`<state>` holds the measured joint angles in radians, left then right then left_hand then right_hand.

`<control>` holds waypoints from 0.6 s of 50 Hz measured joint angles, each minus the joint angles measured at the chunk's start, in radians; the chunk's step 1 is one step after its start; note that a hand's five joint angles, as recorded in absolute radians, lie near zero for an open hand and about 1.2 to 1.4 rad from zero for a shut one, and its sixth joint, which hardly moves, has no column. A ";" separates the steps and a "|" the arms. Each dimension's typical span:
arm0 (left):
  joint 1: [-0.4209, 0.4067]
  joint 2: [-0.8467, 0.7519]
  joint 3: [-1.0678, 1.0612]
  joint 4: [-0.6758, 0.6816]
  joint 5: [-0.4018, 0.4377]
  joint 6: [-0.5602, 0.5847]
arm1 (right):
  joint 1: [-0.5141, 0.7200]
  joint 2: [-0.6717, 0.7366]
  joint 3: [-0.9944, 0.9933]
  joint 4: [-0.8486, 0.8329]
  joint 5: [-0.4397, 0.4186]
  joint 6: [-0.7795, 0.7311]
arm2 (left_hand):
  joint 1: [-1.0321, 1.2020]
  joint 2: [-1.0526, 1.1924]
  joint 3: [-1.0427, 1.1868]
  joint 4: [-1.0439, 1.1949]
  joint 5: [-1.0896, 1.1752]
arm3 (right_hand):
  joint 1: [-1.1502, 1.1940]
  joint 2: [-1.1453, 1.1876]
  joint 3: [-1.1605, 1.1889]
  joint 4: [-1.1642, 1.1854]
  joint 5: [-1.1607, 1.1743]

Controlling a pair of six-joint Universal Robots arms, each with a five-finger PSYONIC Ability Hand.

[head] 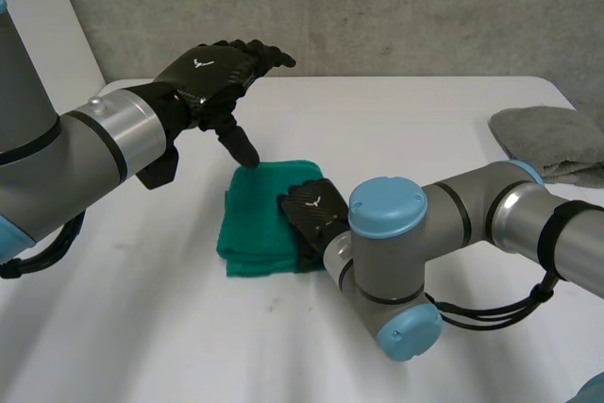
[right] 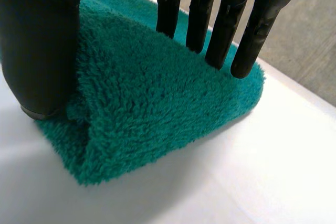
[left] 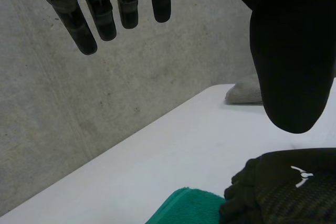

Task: Fold the laundry.

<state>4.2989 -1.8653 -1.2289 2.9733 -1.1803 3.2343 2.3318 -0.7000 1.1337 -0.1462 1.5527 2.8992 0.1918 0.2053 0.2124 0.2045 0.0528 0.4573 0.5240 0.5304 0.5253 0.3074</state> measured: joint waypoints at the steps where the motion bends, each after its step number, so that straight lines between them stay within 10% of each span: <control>1: 0.000 0.000 0.000 0.000 0.000 0.000 | 0.000 0.001 -0.003 -0.003 -0.001 0.000 | 0.000 0.000 0.000 0.000 0.000 | 0.008 0.013 0.011 0.011 0.009; 8: -0.001 -0.001 -0.002 0.001 -0.001 -0.002 | 0.000 0.023 -0.036 -0.015 -0.004 0.001 | 0.000 0.000 0.000 0.000 0.000 | 0.015 0.026 0.022 0.022 0.024; 17: -0.002 -0.001 -0.014 0.001 -0.001 -0.003 | -0.004 0.075 -0.117 -0.014 -0.004 -0.014 | 0.000 0.000 0.000 0.000 0.000 | 0.426 0.623 0.570 0.631 0.589; 30: -0.001 -0.002 -0.021 0.001 -0.001 -0.005 | -0.063 0.029 -0.082 0.038 -0.026 -0.095 | 0.000 0.000 0.000 0.000 0.000 | 0.347 0.458 0.453 0.488 0.487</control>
<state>4.2981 -1.8672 -1.2496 2.9744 -1.1812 3.2293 2.2693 -0.6710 1.0521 -0.1079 1.5265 2.8046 0.1918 0.2053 0.2124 0.2045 0.0529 0.8040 0.9822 0.9833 1.0129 0.7943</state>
